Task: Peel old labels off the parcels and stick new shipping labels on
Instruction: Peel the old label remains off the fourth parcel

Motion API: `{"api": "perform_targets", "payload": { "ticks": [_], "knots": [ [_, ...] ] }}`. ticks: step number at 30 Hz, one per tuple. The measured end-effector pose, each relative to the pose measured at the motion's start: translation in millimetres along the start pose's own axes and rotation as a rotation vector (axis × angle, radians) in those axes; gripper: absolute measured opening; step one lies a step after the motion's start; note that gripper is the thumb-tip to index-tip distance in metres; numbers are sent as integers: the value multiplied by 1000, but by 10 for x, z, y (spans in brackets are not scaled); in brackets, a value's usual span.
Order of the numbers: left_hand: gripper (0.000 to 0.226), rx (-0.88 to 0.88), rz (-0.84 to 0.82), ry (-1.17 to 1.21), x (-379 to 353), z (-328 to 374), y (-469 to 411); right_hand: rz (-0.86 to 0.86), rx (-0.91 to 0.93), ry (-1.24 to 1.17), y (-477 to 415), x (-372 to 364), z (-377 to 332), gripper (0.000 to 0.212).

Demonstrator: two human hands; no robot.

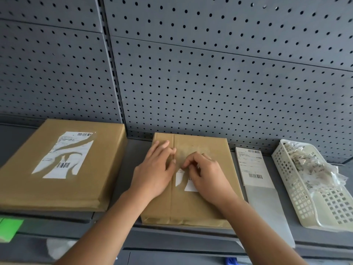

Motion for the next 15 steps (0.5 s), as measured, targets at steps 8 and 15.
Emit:
{"api": "perform_targets", "payload": {
  "ticks": [8, 15],
  "knots": [
    [34, 6, -2, -9, 4, 28, 6, 84, -2, 69, 25, -153, -9, 23],
    [34, -1, 6, -14, -6, 17, 0, 39, 9, -14, 24, -106, -7, 28]
  ]
}}
Point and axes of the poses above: each hand's wrist, its own y-axis away from the middle knuckle, its own x-axis out of the back of the hand, z = x × y, the point moved 1 cm from there along -y, towards the middle knuckle, and after that the axes turned 13 degrees about y, right-handed, at the moved point
